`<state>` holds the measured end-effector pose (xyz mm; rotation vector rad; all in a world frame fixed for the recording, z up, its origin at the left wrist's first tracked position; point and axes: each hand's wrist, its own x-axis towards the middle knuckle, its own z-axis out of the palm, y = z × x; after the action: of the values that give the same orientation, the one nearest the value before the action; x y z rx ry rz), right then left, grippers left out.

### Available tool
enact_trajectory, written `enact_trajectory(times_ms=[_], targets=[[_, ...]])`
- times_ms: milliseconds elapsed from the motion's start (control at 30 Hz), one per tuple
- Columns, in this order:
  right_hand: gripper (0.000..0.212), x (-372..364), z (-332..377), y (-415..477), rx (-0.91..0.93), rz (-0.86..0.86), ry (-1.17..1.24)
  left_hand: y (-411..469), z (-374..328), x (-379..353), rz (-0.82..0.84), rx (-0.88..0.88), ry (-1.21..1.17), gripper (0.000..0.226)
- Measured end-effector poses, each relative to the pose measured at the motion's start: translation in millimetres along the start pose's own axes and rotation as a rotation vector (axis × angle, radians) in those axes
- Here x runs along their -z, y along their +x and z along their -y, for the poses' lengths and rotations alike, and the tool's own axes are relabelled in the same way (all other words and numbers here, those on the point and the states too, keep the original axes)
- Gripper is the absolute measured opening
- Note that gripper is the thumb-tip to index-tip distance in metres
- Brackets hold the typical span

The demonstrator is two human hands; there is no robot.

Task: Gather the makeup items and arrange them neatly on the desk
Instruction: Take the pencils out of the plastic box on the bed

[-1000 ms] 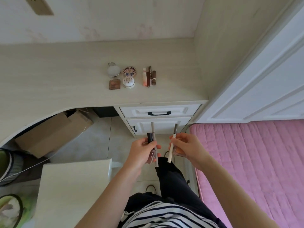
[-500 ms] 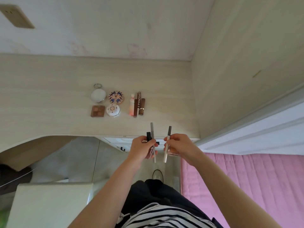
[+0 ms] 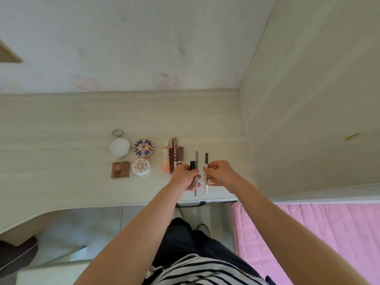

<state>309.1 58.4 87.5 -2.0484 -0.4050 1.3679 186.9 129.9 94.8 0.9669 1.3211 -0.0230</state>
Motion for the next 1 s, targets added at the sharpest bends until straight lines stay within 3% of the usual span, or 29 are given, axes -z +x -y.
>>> enact_trajectory(times_ms=[100,400,500,533,633,933,1000], targets=[[0.002,-5,9,13,-0.020,-0.002,-0.042,15,-10,6,0.010,0.011,0.028,0.012],[0.014,-20,22,43,-0.053,-0.024,-0.153,34,-16,6,-0.061,0.002,0.100,0.008],[0.001,-21,29,48,-0.058,0.004,-0.139,43,-12,5,-0.099,-0.011,0.102,0.010],[0.007,-21,30,49,-0.062,0.008,-0.132,44,-11,5,-0.111,-0.019,0.109,0.012],[0.015,-22,31,53,-0.061,0.002,-0.142,37,-15,4,-0.189,-0.081,0.190,0.013],[0.003,-28,38,66,-0.040,0.013,-0.188,26,-13,8,-0.278,-0.283,0.440,0.031],[0.015,-30,39,68,-0.014,0.030,-0.182,23,-12,9,-0.293,-0.309,0.452,0.035]])
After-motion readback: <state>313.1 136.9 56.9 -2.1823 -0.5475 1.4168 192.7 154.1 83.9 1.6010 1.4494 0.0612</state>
